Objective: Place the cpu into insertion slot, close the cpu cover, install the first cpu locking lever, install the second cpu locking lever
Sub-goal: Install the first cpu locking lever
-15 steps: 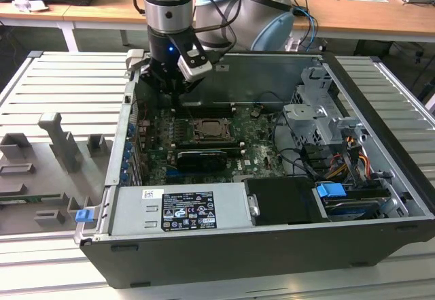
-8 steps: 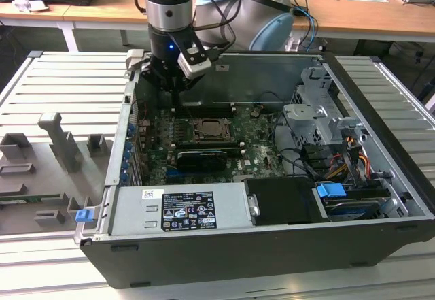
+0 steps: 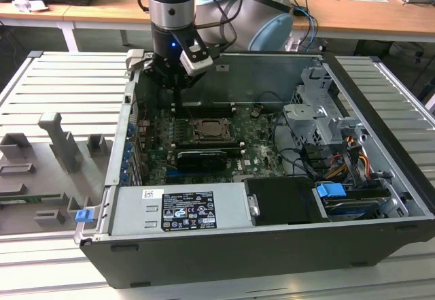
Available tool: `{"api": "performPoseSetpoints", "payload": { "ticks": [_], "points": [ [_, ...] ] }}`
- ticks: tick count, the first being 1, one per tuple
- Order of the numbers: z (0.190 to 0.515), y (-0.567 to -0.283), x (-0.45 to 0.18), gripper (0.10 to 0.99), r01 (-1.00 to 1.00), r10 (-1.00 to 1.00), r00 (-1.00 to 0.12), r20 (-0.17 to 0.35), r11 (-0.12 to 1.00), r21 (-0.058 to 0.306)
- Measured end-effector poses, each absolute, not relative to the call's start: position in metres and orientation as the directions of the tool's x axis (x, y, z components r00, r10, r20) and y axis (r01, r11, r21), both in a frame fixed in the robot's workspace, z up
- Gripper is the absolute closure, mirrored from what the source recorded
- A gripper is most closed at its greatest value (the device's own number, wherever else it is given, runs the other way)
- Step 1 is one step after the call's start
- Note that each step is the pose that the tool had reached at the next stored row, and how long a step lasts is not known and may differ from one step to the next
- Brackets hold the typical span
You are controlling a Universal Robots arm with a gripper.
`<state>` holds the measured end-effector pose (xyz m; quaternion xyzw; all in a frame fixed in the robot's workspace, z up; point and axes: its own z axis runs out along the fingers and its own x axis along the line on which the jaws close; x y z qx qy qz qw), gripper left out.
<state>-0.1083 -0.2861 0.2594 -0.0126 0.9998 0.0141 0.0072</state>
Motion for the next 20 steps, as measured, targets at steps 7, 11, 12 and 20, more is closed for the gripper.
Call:
{"api": "performPoseSetpoints", "payload": {
  "ticks": [7,11,12,20],
  "points": [
    [0.259,-0.286,-0.098,0.980,-0.025,-0.025,-1.000,-0.015,0.999,0.028],
    [0.259,-0.286,-0.093,0.980,-0.025,-0.025,-1.000,-0.015,0.999,0.028],
    [0.259,-0.286,-0.092,0.980,-0.025,-0.025,-1.000,-0.015,0.999,0.028],
    [0.259,-0.286,-0.082,0.980,-0.025,-0.025,-1.000,-0.015,0.999,0.028]
  ]
}}
